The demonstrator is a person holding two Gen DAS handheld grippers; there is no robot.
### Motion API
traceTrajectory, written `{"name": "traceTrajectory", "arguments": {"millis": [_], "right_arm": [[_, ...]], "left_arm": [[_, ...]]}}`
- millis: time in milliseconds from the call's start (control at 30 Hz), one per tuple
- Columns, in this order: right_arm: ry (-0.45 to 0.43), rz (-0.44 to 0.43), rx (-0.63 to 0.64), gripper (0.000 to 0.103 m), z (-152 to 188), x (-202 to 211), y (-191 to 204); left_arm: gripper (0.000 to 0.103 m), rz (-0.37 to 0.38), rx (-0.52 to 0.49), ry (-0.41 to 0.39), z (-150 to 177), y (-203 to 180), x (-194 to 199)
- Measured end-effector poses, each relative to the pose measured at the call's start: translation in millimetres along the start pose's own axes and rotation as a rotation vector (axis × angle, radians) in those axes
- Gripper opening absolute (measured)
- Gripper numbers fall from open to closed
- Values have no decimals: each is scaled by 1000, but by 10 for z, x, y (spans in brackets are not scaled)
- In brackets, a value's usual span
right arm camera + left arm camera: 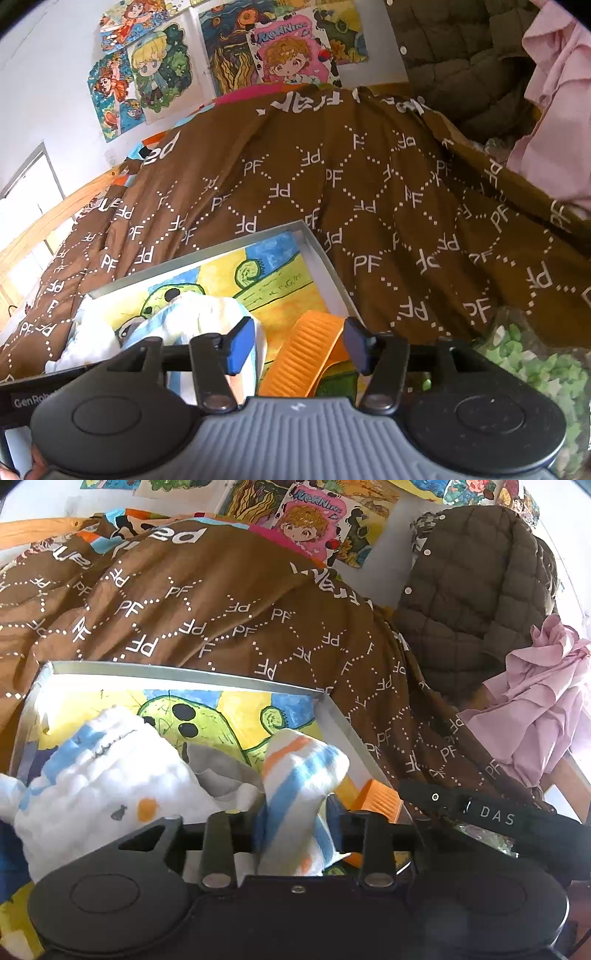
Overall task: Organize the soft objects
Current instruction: 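Carry the striped towel and orange strap into the tray and open both grippers, then lift both open tools from the tray and move them over the remaining items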
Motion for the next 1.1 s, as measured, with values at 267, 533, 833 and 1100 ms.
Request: {"name": "traceTrajectory", "arguments": {"millis": [267,533,833,1100], "right_arm": [[-75,16,36,82,-140,456,42],[-169,39,112,98,-236,1109,151],[-207,52,199,103,-60,1828,266],[-192,73,239,103,208,2155,272]], "left_arm": [[67,-29,-19,-56,-99,-150,354],[83,-37,-102,-137,-213,-452,905],[101,-25,-179,-198,-90,-756,1488],[102,-8,-296,-203,305,-966,1748]]}}
Point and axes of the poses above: each gripper's, at about its wrist camera, not at the fingertips, and x roughly against the way its jaws point, y to its left, z to its underside, the point moved 4 cm from there along -x, roughly the way its jaws point, and after that the axes turned 2 degrees about -y, right-handed, at the moved point
